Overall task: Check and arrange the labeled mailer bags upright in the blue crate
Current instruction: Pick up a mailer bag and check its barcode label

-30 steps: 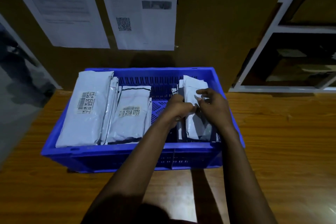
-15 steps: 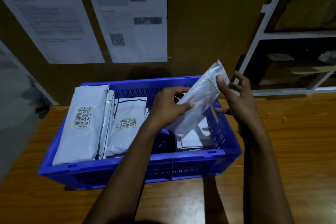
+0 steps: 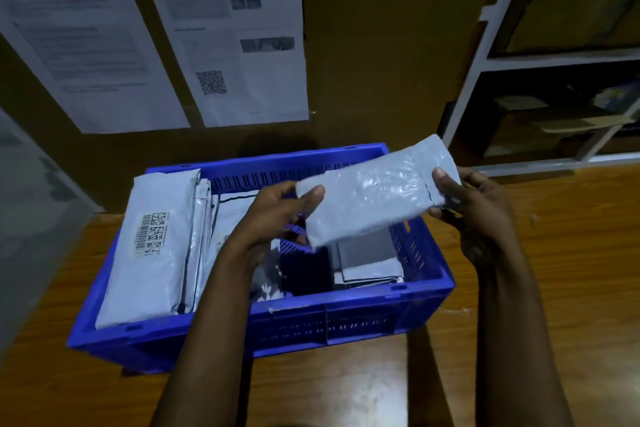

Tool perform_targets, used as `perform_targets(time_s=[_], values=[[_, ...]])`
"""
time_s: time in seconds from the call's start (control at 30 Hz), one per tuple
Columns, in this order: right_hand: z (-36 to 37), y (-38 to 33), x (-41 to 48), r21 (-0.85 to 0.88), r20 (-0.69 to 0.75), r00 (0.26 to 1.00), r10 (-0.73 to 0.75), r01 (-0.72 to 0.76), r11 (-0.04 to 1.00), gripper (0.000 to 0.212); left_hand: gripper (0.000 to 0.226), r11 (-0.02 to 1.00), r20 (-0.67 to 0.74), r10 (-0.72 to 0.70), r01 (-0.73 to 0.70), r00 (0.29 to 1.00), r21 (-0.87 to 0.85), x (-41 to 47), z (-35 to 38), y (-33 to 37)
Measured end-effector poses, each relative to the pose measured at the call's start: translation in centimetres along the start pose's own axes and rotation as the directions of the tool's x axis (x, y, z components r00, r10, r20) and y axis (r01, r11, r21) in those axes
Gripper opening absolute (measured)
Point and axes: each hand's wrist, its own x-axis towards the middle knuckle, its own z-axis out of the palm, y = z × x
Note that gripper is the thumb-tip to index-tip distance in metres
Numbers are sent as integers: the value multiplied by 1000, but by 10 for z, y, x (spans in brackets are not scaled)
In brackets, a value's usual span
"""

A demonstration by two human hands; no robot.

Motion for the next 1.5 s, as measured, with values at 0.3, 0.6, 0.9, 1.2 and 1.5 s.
perform_targets(time_s=[0.3,0.6,0.9,1.2,1.5], values=[[1,7,0,32,34,999,34,-35,999,41,22,966,-65,-71,53,995,-255,1,-4,-14],[-5,14,0,-127,99,993,-58,70,989,18,18,980,-215,-7,-36,977,-194,4,-12,-17],[-8,23,0,-143,190,970,-153,182,973,30,19,884,-108,-44,-11,993,-468,0,-14,-9],[-12,23,5,-141,226,921,-316,352,925,45,29,886,-94,-22,-24,995,-464,1,-14,-1],[-8,22,-1,20,220,953,-210,211,977,30,31,913,-177,83,-146,981,-381,0,-13,-1]])
